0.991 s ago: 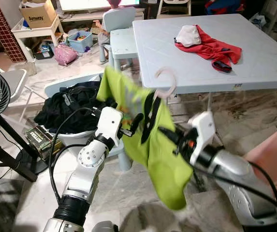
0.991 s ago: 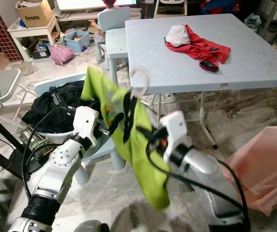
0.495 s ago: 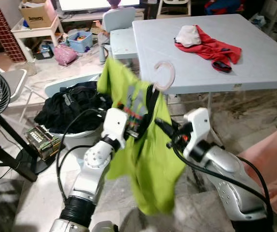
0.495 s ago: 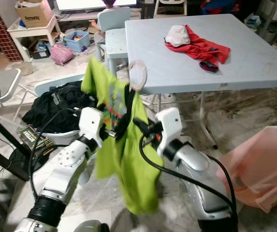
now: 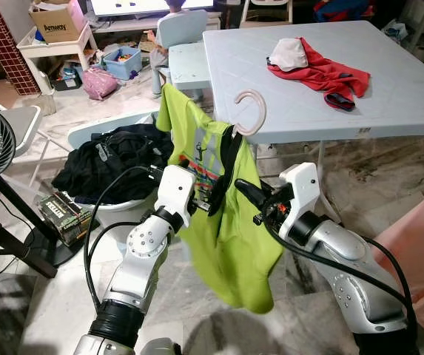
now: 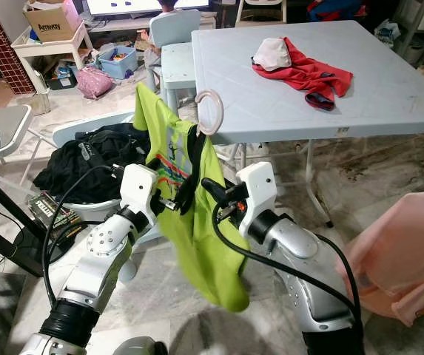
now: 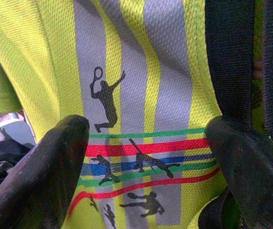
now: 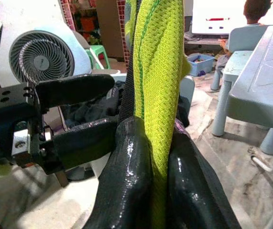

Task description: Hang hanger

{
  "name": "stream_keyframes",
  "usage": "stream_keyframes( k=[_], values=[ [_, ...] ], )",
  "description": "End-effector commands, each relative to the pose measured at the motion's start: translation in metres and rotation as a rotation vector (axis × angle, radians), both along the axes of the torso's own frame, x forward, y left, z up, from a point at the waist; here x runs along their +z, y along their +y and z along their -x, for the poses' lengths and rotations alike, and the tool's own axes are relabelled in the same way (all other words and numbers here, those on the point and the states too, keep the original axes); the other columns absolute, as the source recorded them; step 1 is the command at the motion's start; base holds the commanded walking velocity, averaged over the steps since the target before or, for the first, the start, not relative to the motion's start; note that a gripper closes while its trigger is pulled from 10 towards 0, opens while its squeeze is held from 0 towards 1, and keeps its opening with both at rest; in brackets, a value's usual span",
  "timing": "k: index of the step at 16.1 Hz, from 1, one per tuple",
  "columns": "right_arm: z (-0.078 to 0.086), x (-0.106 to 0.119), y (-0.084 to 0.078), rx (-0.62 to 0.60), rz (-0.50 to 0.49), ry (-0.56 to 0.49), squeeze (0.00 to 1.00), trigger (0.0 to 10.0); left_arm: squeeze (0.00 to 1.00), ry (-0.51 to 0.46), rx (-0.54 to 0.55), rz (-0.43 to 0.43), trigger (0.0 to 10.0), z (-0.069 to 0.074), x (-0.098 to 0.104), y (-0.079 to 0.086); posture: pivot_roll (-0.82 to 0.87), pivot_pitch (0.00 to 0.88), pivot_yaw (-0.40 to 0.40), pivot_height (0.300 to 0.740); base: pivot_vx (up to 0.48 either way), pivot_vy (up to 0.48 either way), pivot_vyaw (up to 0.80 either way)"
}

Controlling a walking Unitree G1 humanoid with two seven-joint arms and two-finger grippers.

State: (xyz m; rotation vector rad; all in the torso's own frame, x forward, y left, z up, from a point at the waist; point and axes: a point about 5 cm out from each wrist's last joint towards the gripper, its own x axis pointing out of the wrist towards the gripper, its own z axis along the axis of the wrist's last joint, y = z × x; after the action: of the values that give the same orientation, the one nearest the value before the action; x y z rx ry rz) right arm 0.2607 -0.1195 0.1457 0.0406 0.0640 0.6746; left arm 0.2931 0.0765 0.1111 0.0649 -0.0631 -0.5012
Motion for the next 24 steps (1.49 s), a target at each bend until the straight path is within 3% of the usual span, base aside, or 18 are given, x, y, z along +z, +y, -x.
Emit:
stream_keyframes(
  k=[1, 5, 8, 13, 18, 20, 23, 24],
  values=[
    [-0.01, 0.004, -0.006, -0.077, 0.058, -0.077, 0.0, 10.0, 0.0, -0.023, 0.025, -0.011, 10.0, -0.003, 0.006, 0.003, -0.06, 0.0, 0.032, 0.74, 0.0, 0.0, 0.0],
    [-0.015, -0.004, -0.013, -0.163, 0.141, -0.097, 0.0, 10.0, 0.0, -0.042, 0.037, -0.006, 10.0, -0.003, 0.011, 0.005, -0.05, 0.002, 0.031, 0.74, 0.0, 0.0, 0.0],
    [-0.016, -0.002, -0.007, -0.135, 0.08, -0.068, 0.0, 10.0, 0.0, -0.033, 0.021, -0.01, 10.0, -0.003, 0.008, 0.002, -0.06, 0.002, 0.034, 0.74, 0.0, 0.0, 0.0],
    [0.003, 0.011, 0.012, 0.087, -0.042, -0.034, 0.0, 10.0, 0.0, -0.013, 0.027, -0.017, 10.0, -0.004, 0.002, 0.002, -0.06, 0.002, 0.034, 0.74, 0.0, 0.0, 0.0],
    [0.02, 0.014, 0.019, 0.243, -0.069, -0.008, 0.0, 10.0, 0.0, -0.014, 0.064, -0.046, 10.0, -0.008, 0.0, 0.01, -0.06, 0.0, 0.032, 0.74, 0.0, 0.0, 0.0],
    [0.025, 0.011, 0.012, 0.28, -0.023, 0.013, 0.0, 10.0, 0.0, -0.023, 0.111, -0.067, 10.0, -0.013, 0.001, 0.022, -0.06, 0.0, 0.031, 0.74, 0.0, 0.0, 0.0],
    [0.026, 0.001, -0.018, 0.241, 0.081, 0.045, 0.0, 10.0, 0.0, -0.029, 0.158, -0.099, 10.0, -0.015, 0.0, 0.039, -0.06, 0.0, 0.03, 0.74, 0.0, 0.0, 0.0],
    [0.028, -0.003, -0.041, 0.221, 0.147, 0.071, 0.0, 10.0, 0.0, -0.029, 0.193, -0.127, 10.0, -0.015, -0.002, 0.052, -0.06, 0.0, 0.033, 0.74, 0.0, 0.0, 0.0]
  ],
)
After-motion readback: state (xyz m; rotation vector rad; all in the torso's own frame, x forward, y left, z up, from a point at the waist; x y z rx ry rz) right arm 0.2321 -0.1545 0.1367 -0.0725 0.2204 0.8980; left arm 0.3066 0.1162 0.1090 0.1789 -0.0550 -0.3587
